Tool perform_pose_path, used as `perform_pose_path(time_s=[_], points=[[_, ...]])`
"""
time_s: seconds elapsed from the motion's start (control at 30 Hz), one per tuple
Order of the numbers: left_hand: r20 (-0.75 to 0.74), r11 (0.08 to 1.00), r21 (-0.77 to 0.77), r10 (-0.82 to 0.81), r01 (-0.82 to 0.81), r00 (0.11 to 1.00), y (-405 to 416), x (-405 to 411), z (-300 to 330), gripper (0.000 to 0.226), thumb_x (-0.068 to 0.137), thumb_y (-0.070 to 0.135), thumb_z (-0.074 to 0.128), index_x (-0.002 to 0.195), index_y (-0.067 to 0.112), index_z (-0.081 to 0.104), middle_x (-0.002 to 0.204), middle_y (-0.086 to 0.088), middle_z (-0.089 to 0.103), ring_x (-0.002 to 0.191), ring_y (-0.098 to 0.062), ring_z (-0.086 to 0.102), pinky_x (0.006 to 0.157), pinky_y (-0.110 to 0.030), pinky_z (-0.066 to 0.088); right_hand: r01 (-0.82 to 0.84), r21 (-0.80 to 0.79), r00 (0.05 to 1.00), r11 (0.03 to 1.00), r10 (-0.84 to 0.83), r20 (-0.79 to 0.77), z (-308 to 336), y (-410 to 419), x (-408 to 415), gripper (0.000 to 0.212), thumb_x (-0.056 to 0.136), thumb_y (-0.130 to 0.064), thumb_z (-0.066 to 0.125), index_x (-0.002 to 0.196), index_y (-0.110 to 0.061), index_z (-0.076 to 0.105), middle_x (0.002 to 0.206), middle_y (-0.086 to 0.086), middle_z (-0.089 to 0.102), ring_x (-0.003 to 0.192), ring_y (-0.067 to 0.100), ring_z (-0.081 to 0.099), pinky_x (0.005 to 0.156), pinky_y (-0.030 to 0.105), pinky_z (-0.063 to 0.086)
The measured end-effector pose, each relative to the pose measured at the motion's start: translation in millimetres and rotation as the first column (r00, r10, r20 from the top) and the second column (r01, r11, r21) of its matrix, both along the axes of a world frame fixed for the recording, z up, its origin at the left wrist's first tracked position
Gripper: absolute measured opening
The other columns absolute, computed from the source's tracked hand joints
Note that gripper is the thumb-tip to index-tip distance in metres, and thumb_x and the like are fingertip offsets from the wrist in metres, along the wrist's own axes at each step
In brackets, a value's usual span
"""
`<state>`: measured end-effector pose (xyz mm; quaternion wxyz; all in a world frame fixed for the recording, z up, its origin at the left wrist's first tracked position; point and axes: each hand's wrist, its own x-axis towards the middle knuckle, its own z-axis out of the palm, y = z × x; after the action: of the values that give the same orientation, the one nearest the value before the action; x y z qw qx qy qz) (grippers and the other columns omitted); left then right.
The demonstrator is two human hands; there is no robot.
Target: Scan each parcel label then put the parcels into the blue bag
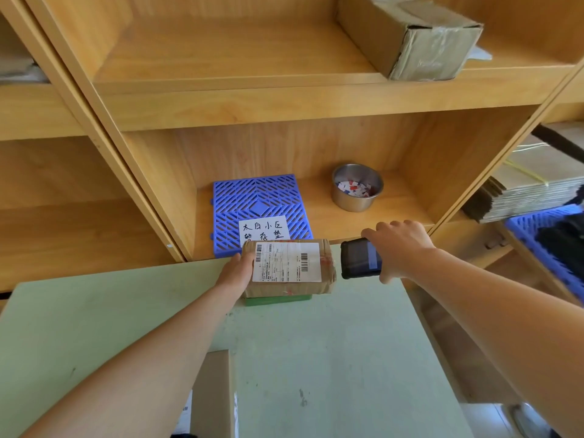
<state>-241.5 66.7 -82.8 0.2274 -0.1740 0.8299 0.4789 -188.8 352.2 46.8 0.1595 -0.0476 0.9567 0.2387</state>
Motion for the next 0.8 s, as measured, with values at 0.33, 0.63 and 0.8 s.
perform_pose_path(time_s=[0.33, 0.63, 0.8], points=[[-0.042, 0.998, 0.049, -0.036, 0.038, 0.998, 8, -11, 5, 0.054, 0.095, 0.056, 0.027, 0.121, 0.026, 0.062, 0.121, -0.003, 0.067, 0.102, -0.022, 0.061, 0.084, -0.037, 0.042, -0.065, -0.034, 0.998, 0.997, 0.066, 0.021, 21, -31, -12, 0.084, 0.070, -0.059, 0.081, 0.140, -0.028, 0.046, 0.099, -0.002, 0.060, 0.082, 0.017, 0.059, 0.061, 0.025, 0.042], [-0.026, 0.997, 0.073, 0.031, -0.029, 0.999, -5, -17, 0, 0.057, 0.096, 0.055, 0.033, 0.139, 0.023, 0.052, 0.137, -0.005, 0.059, 0.119, -0.025, 0.055, 0.091, -0.036, 0.039, -0.023, 0.054, 0.998, 0.998, 0.020, 0.055, 41, -46, -11, 0.080, 0.073, -0.053, 0.083, 0.136, -0.022, 0.044, 0.084, -0.001, 0.050, 0.077, 0.017, 0.053, 0.063, 0.027, 0.042], [-0.006, 0.998, 0.067, 0.021, -0.020, 1.000, -7, -16, 3, 0.062, 0.098, 0.056, 0.033, 0.148, 0.020, 0.042, 0.150, -0.006, 0.047, 0.132, -0.027, 0.047, 0.102, -0.040, 0.037, -0.058, 0.091, 0.995, 0.994, 0.050, 0.081, 51, -49, -7, 0.083, 0.073, -0.052, 0.083, 0.139, -0.025, 0.043, 0.090, 0.000, 0.055, 0.078, 0.017, 0.054, 0.066, 0.027, 0.044]])
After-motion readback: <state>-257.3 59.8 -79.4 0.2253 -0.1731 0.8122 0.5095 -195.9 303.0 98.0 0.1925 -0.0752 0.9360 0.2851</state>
